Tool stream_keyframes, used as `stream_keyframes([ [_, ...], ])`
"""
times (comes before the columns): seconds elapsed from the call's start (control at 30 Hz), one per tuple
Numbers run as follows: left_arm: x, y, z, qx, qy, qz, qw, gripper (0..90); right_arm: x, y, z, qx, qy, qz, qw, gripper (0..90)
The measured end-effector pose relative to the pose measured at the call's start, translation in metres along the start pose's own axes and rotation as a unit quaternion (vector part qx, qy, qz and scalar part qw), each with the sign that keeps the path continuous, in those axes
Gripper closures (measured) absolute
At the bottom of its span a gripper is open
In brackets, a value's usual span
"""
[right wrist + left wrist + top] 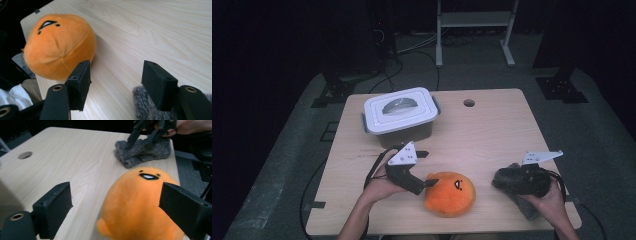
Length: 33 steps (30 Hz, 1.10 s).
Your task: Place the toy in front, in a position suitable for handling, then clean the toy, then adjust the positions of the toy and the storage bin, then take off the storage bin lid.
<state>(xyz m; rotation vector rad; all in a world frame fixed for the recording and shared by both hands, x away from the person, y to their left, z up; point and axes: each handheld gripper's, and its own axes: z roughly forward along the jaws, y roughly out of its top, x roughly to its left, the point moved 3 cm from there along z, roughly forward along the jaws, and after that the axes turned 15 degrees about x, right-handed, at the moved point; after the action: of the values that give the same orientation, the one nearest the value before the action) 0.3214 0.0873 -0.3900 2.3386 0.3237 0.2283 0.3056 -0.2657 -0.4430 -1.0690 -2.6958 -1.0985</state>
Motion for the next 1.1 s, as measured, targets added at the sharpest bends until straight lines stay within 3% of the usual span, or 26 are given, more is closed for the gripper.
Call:
stream_keyframes([
  [0.17,0.010,-0.008,-0.012,-0.001,0.013,-0.004,0.9999,9.4,0.001,0.000,0.000,0.001,0.000,-0.001,1.0000,38.6],
  [0.3,0.022,-0.020,-0.030,-0.013,0.033,-0.023,0.9991,9.3,0.001,-0.002,0.002,0.009,0.001,-0.002,1.0000,38.5],
  [0.5,0.031,-0.029,-0.047,-0.022,0.058,-0.031,0.9976,8.8,0.003,-0.002,0.003,0.011,0.003,-0.007,0.9999,38.5],
  [0.77,0.039,-0.039,-0.057,-0.033,0.076,-0.039,0.9958,8.8,0.004,-0.002,0.004,0.010,0.010,-0.009,0.9999,38.3],
  [1.1,0.044,-0.042,-0.064,-0.039,0.082,-0.043,0.9949,8.8,0.004,0.000,0.007,0.012,0.019,-0.012,0.9997,38.1],
])
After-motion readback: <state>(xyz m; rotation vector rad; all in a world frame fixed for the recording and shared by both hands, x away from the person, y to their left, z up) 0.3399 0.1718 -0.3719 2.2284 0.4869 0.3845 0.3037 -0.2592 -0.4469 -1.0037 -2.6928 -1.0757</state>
